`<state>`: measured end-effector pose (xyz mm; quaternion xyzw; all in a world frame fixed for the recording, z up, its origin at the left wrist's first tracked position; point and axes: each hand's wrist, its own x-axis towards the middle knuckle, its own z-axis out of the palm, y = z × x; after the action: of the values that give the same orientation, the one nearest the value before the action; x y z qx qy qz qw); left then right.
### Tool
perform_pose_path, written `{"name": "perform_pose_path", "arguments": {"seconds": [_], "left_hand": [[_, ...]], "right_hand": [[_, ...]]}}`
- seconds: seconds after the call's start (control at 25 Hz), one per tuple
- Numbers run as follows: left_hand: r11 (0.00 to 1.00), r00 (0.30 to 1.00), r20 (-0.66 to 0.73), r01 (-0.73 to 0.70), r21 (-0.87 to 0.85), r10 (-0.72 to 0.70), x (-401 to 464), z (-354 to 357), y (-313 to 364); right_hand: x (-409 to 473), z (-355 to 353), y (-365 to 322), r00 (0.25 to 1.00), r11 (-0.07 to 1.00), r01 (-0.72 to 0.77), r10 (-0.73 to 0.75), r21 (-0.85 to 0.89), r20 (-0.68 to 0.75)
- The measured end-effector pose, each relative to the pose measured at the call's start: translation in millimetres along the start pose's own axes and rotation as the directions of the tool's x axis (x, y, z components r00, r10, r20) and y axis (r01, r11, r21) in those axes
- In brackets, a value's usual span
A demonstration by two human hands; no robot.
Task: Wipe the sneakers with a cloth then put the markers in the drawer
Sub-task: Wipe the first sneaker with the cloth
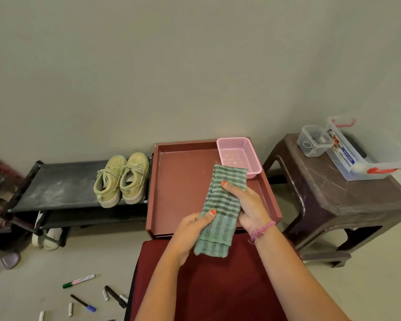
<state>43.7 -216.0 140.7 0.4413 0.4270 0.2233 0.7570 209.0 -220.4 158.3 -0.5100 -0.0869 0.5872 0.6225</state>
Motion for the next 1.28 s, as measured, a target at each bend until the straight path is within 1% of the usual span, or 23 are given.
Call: {"name": "perform_pose_path", "arguments": {"seconds": [0.08, 0.16, 0.2, 0.28, 0.36, 0.48, 0.52, 0.56, 0.64, 0.72, 0.84, 0.88, 0.96, 1.0, 1.04, 1.12, 1.2, 1.28], "left_hand": [[0.999, 0.999, -0.019, -0.036, -0.021, 0.036, -4.6, -0.9, 2.3], [0.996, 0.993, -0.084, -0.081, -0.037, 0.078, -6.3, 0.1, 7.3], [0.995, 0.989, -0.115, -0.097, -0.020, 0.094, -5.8, -0.5, 10.0], [0.988, 0.975, -0.171, -0.129, 0.083, 0.141, -4.2, -5.5, 13.5], [0.979, 0.955, -0.229, -0.166, 0.120, 0.189, -2.4, -11.4, 14.2], [0.975, 0.923, -0.321, -0.220, 0.010, 0.212, 3.5, -21.4, 13.1], [0.972, 0.910, -0.353, -0.234, -0.001, 0.219, 5.7, -23.9, 12.4], [0.970, 0.891, -0.390, -0.244, 0.020, 0.233, 8.7, -27.2, 11.3], [0.957, 0.842, -0.456, -0.237, 0.169, 0.289, 14.4, -36.6, 8.1], [0.928, 0.805, -0.489, -0.196, 0.316, 0.336, 17.1, -50.0, 6.6], [0.910, 0.787, -0.507, -0.161, 0.381, 0.351, 20.8, -81.8, 4.0], [0.902, 0.769, -0.526, -0.150, 0.404, 0.364, 23.7, -99.4, 1.0], [0.873, 0.700, -0.590, -0.098, 0.477, 0.402, 29.4, -142.2, -7.4], [0.844, 0.667, -0.617, -0.034, 0.535, 0.418, 33.6, -167.2, -13.4], [0.800, 0.655, -0.629, 0.060, 0.597, 0.420, 37.7, -191.5, -20.3], [0.661, 0.670, -0.613, 0.238, 0.712, 0.419, 48.4, -232.0, -33.6], [0.498, 0.683, -0.550, 0.304, 0.812, 0.481, 60.1, -256.8, -38.6], [0.314, 0.711, -0.424, 0.291, 0.904, 0.562, 76.0, -273.0, -38.8]], "right_hand": [[-5.3, 5.9, 6.9, 1.000, 1.000, -0.015, 0.015, 0.005, 0.000], [-9.0, 12.5, 13.5, 0.999, 0.999, -0.032, 0.032, -0.030, 0.005], [-10.3, 16.7, 16.5, 0.999, 0.998, -0.041, 0.042, -0.045, 0.009], [-10.6, 25.3, 21.1, 0.998, 0.997, -0.059, 0.060, -0.047, 0.027], [-8.1, 30.1, 24.0, 0.994, 0.998, -0.068, 0.067, 0.009, 0.086], [-5.9, 37.2, 37.1, 0.974, 0.992, -0.051, 0.024, 0.113, 0.227], [-5.2, 40.5, 46.2, 0.966, 0.987, -0.045, 0.005, 0.152, 0.258], [-5.2, 45.2, 56.4, 0.965, 0.980, -0.049, -0.004, 0.194, 0.264], [-4.9, 55.4, 74.3, 0.973, 0.966, -0.052, -0.007, 0.253, 0.230], [0.7, 63.9, 85.4, 0.975, 0.974, -0.039, -0.011, 0.221, 0.223], [13.1, 74.5, 91.6, 0.979, 0.987, -0.052, 0.020, 0.151, 0.202], [20.0, 77.0, 93.4, 0.983, 0.990, -0.052, 0.028, 0.133, 0.179], [33.9, 79.7, 94.9, 0.990, 0.994, -0.039, 0.026, 0.100, 0.136], [41.1, 80.8, 96.2, 0.992, 0.995, -0.036, 0.024, 0.094, 0.124], [47.7, 81.9, 97.4, 0.993, 0.996, -0.034, 0.024, 0.088, 0.114], [61.7, 83.2, 101.0, 0.996, 0.997, -0.037, 0.031, 0.074, 0.079], [75.2, 81.9, 104.8, 0.998, 0.997, -0.043, 0.040, 0.068, 0.042], [87.9, 78.4, 109.5, 0.999, 0.997, -0.044, 0.043, 0.066, 0.017]]}}
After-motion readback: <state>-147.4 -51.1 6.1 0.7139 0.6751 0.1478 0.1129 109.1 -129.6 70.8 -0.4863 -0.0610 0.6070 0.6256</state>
